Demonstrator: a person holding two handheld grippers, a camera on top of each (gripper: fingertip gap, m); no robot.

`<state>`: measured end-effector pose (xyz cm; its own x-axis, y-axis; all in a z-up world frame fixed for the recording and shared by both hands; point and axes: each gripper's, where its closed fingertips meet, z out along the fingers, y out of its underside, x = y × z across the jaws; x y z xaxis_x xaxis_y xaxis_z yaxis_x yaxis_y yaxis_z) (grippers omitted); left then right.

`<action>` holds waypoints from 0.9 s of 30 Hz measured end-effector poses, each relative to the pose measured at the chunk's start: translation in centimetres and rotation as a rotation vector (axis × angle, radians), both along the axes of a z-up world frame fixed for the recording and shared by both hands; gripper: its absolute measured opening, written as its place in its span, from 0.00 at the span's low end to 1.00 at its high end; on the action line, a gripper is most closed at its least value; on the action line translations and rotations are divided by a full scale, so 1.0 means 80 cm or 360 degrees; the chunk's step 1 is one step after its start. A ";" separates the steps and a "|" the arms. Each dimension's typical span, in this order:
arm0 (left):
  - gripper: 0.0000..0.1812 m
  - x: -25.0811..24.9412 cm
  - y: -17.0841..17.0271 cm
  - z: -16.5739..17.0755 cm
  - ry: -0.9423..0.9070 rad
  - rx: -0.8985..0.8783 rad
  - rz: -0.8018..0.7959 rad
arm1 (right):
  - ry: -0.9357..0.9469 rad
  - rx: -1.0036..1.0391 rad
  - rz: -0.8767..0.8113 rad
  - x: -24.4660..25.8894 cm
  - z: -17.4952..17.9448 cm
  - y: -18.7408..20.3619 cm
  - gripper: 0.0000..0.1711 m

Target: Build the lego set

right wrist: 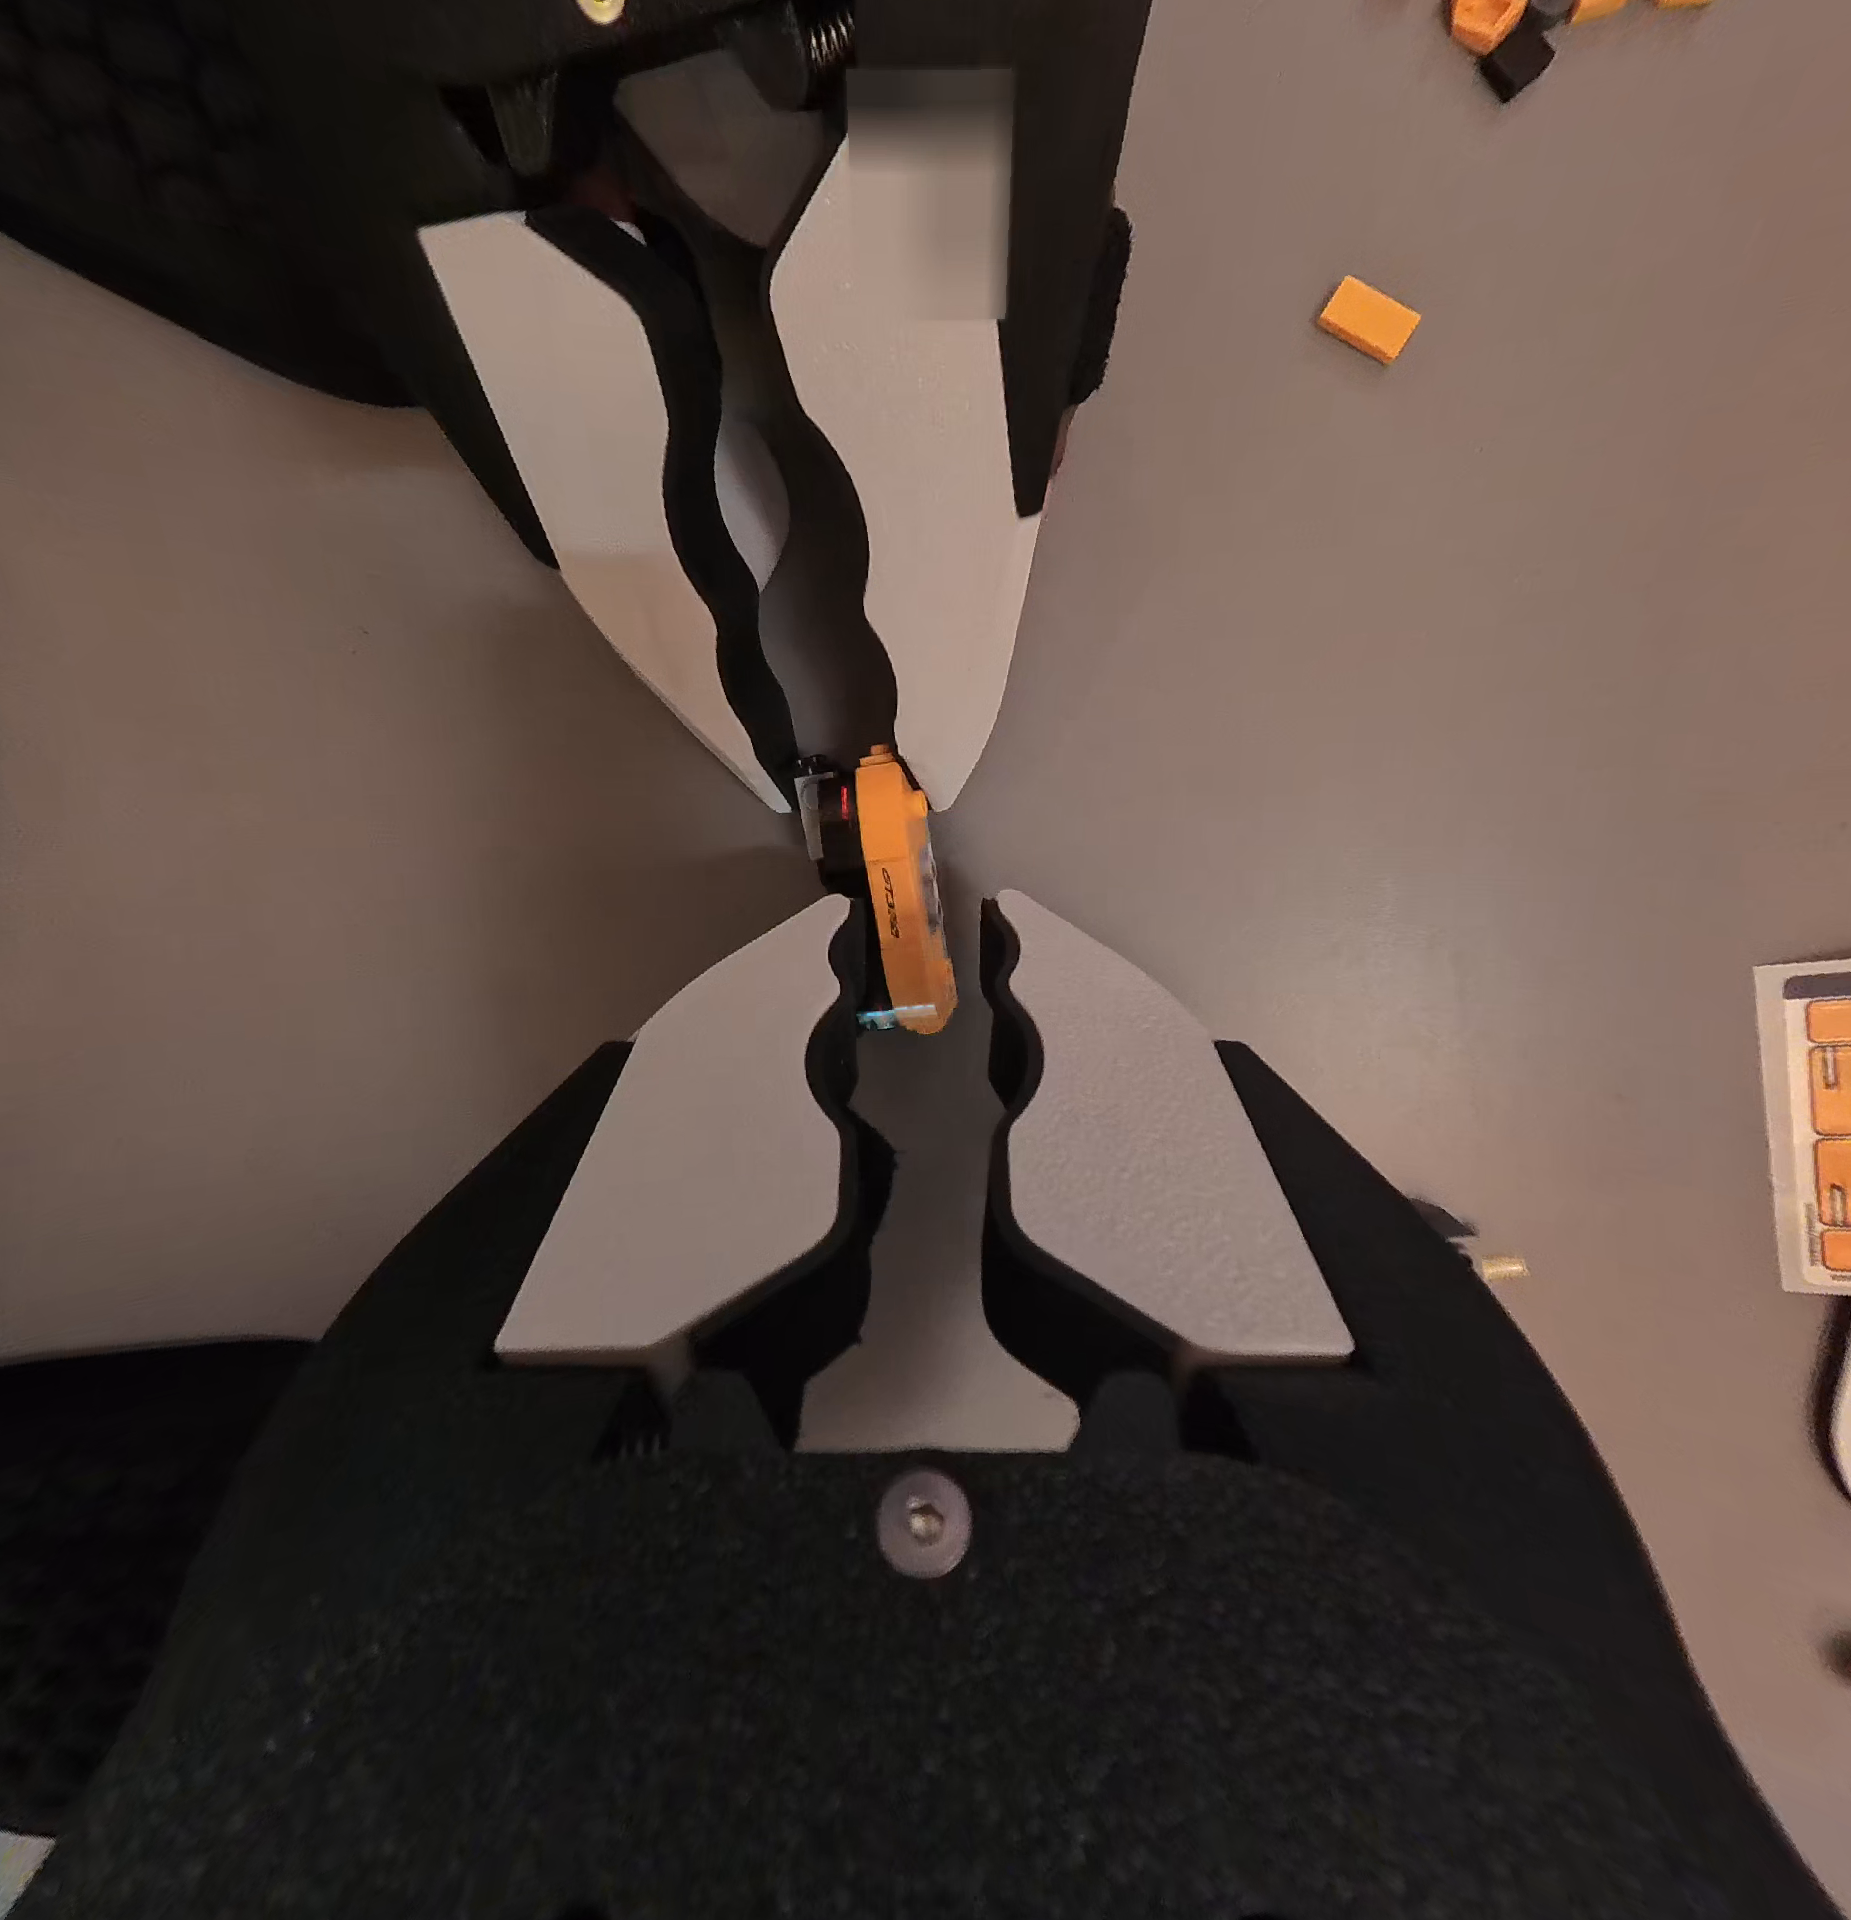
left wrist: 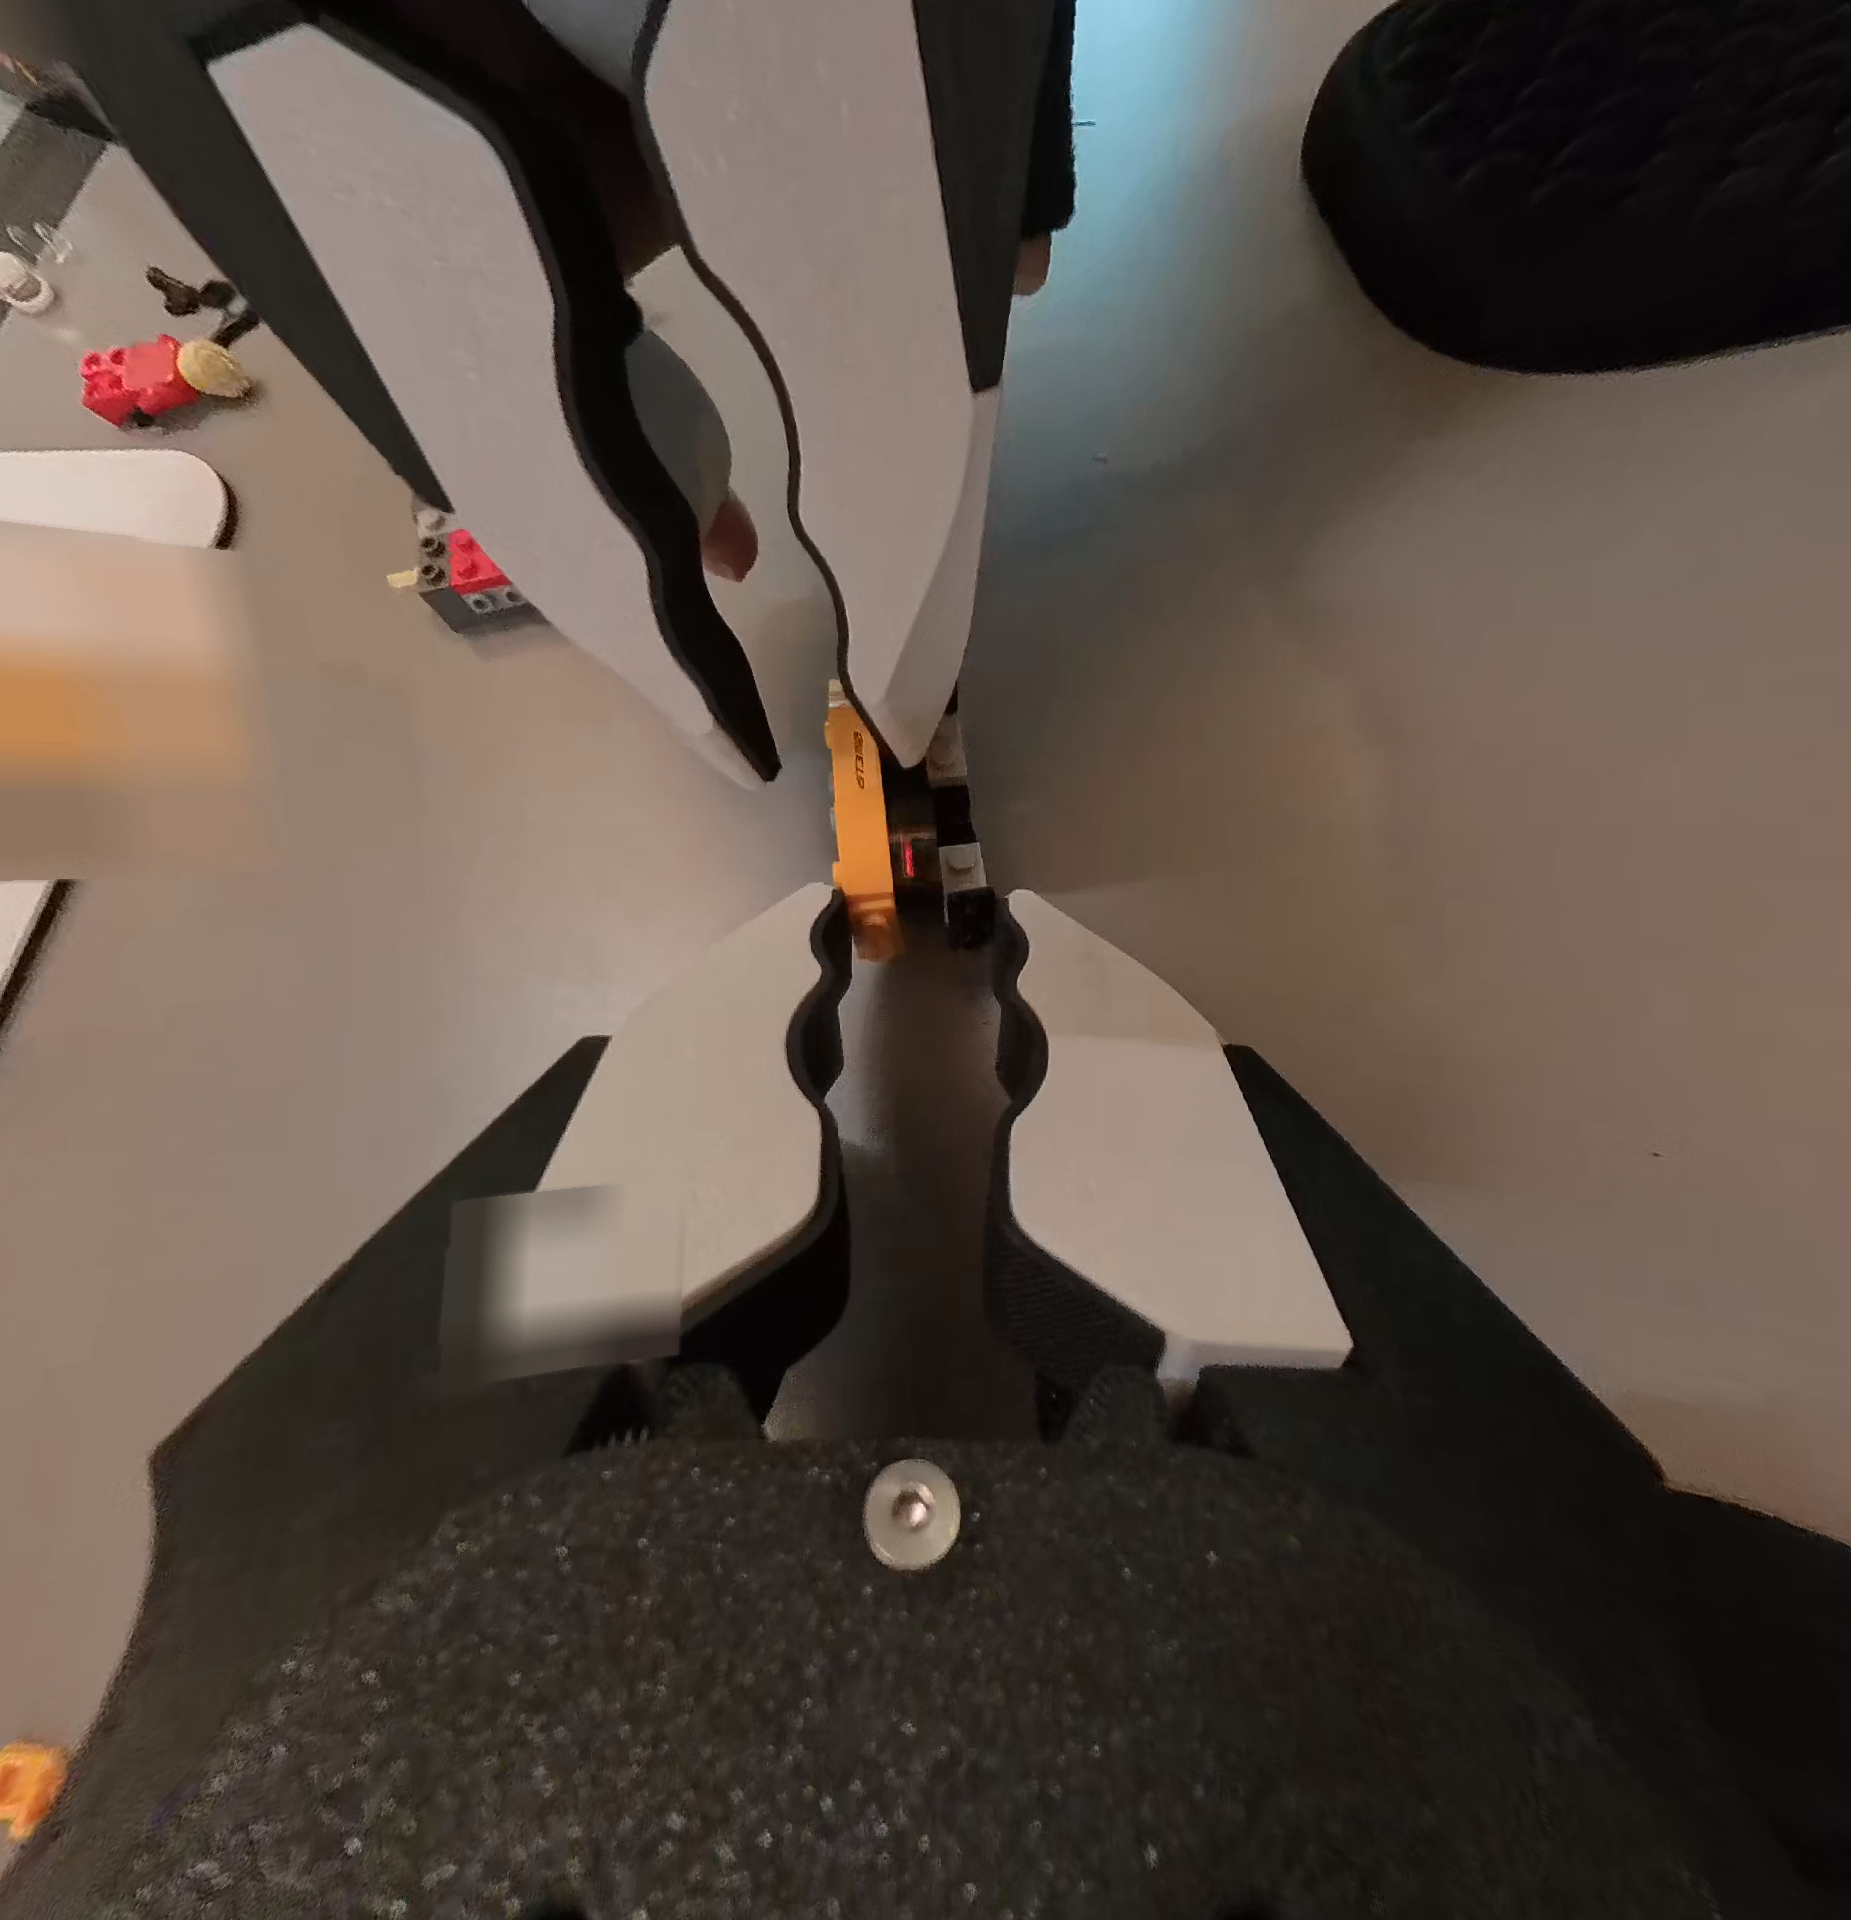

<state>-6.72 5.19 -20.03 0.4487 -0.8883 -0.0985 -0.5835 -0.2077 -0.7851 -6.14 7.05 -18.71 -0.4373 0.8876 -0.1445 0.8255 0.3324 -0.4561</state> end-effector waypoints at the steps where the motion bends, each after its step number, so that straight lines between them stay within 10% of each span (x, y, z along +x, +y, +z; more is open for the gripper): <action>1: 0.14 0.000 -0.002 0.001 -0.0012 -0.0013 -0.0009 | 0.0009 -0.0013 -0.0003 0.001 0.002 0.000 0.12; 16: 0.14 0.003 -0.010 0.016 -0.0151 -0.0021 -0.0083 | 0.0072 -0.0560 -0.0091 0.015 0.006 -0.017 0.22; 27: 0.14 -0.011 0.015 0.065 -0.0312 0.0259 0.0126 | 0.0659 -0.1283 -0.0887 0.007 0.067 0.005 0.28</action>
